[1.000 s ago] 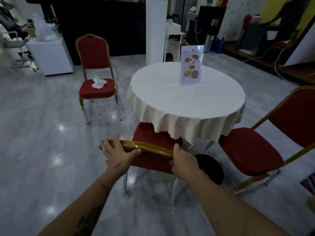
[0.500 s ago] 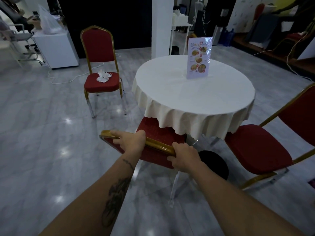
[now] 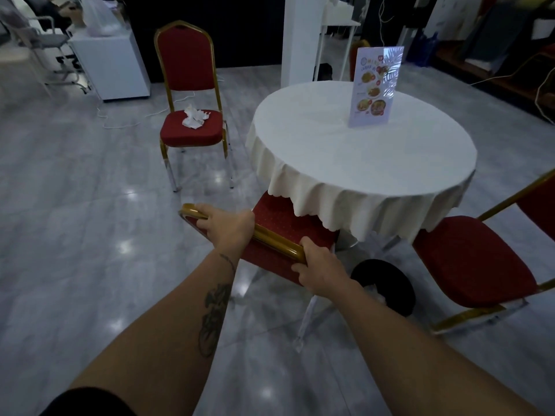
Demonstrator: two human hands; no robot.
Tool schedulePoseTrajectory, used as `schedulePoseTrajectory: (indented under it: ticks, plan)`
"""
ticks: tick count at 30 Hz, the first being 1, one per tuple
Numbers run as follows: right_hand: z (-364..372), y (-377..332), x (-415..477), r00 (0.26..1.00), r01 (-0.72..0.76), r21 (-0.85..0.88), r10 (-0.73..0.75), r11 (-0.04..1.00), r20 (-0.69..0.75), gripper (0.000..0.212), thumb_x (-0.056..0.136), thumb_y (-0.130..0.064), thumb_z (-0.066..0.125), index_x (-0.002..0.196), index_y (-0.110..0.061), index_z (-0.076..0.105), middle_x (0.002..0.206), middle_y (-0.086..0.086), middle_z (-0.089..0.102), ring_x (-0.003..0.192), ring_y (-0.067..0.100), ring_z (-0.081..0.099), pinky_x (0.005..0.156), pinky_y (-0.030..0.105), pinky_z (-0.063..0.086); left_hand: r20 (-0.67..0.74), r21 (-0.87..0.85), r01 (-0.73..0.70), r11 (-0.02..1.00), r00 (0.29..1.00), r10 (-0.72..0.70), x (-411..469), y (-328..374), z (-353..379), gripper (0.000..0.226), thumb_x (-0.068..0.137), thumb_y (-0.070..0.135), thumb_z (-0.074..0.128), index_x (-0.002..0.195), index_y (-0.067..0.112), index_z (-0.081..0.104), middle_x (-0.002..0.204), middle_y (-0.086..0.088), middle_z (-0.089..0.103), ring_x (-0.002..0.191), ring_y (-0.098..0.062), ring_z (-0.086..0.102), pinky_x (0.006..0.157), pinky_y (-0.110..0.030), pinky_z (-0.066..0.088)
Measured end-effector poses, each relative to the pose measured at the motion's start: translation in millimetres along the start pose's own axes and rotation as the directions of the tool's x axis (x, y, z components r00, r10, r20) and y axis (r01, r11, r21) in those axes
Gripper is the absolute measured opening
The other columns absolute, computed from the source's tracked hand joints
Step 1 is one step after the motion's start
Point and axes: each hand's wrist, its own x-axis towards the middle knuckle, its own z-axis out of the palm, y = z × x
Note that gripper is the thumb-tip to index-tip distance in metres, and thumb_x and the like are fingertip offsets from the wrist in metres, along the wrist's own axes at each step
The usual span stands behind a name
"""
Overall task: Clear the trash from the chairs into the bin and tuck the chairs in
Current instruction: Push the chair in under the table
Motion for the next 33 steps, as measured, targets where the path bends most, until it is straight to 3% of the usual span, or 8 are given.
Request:
schedulePoseTrajectory:
  ticks: [8, 13, 16, 21, 25, 29, 33]
  plan:
    - [3.1, -4.6, -10.3, 0.997, -0.076, 0.034, 0.077, 0.997, -0.016, 0.024, 0.092, -0.024, 0.063, 0.103, -0.027, 0.042, 0.101, 0.001, 0.058, 0.094, 0.024, 0.058, 0.082, 0.039, 0.051, 0.061, -0.039, 0.031, 0.999, 0.998, -0.029, -6.9, -3.8, -6.4, 0.11, 0.079, 0.024, 0.065, 0.156, 0.019, -0.014, 0.156, -0.02, 0.01, 0.105, -0.031, 0.05, 0.087, -0.042, 0.055]
    - [5.8, -4.9, -11.2, 0.996, -0.089, 0.032, 0.089, 0.996, 0.003, 0.024, 0.092, -0.023, 0.063, 0.104, -0.027, 0.043, 0.1, 0.002, 0.056, 0.096, 0.026, 0.058, 0.083, 0.04, 0.052, 0.051, -0.1, 0.046, 0.994, 0.998, -0.041, -8.4, -12.6, -5.4, 0.112, 0.077, 0.026, 0.065, 0.156, 0.019, -0.015, 0.158, -0.017, 0.006, 0.109, -0.031, 0.051, 0.091, -0.046, 0.055]
    - [2.9, -7.3, -7.2, 0.996, -0.085, 0.036, 0.085, 0.996, 0.013, 0.024, 0.092, -0.023, 0.063, 0.104, -0.027, 0.043, 0.101, 0.003, 0.056, 0.096, 0.026, 0.058, 0.084, 0.043, 0.053, 0.034, -0.066, 0.049, 0.997, 0.998, -0.047, -3.8, -9.6, -4.5, 0.112, 0.077, 0.025, 0.066, 0.156, 0.017, -0.013, 0.156, -0.018, 0.009, 0.099, -0.028, 0.046, 0.089, -0.046, 0.055]
    - [6.7, -24.9, 7.5, 0.999, -0.038, 0.003, 0.038, 0.999, 0.015, 0.024, 0.094, -0.027, 0.062, 0.104, -0.023, 0.04, 0.102, 0.006, 0.059, 0.096, 0.03, 0.061, 0.082, 0.043, 0.051, 0.024, 0.03, 0.026, 0.999, 0.999, -0.027, 26.9, -0.1, -13.3, 0.108, 0.082, 0.023, 0.066, 0.156, 0.012, -0.012, 0.157, -0.023, 0.011, 0.126, -0.038, 0.045, 0.094, -0.043, 0.051]
    - [12.2, -44.6, 26.7, 1.0, 0.009, 0.001, -0.009, 1.0, 0.007, 0.023, 0.096, -0.022, 0.06, 0.107, -0.019, 0.039, 0.103, 0.009, 0.061, 0.097, 0.034, 0.062, 0.081, 0.044, 0.05, 0.015, 0.082, 0.008, 0.997, 1.0, -0.009, 63.7, 10.7, -21.6, 0.104, 0.084, 0.02, 0.066, 0.156, 0.01, -0.008, 0.158, -0.023, 0.013, 0.128, -0.036, 0.045, 0.08, -0.032, 0.043]
    - [18.3, -58.3, 45.2, 0.999, 0.031, 0.0, -0.031, 1.0, -0.008, 0.023, 0.095, -0.02, 0.058, 0.103, -0.019, 0.037, 0.099, 0.008, 0.061, 0.093, 0.034, 0.063, 0.08, 0.044, 0.052, 0.032, 0.096, -0.001, 0.995, 0.999, -0.002, 90.6, 17.9, -27.3, 0.099, 0.079, 0.025, 0.067, 0.156, 0.009, 0.008, 0.153, -0.024, 0.026, 0.117, -0.035, 0.053, 0.073, -0.033, 0.05]
    - [19.6, -61.9, 52.4, 0.999, 0.033, 0.006, -0.033, 0.999, 0.006, 0.022, 0.093, -0.019, 0.058, 0.102, -0.021, 0.037, 0.096, 0.006, 0.058, 0.091, 0.034, 0.062, 0.08, 0.046, 0.052, 0.022, 0.054, -0.037, 0.998, 0.999, 0.036, 100.1, 15.7, -26.5, 0.093, 0.078, 0.024, 0.064, 0.154, 0.009, 0.012, 0.149, -0.023, 0.032, 0.107, -0.031, 0.055, 0.068, -0.032, 0.048]
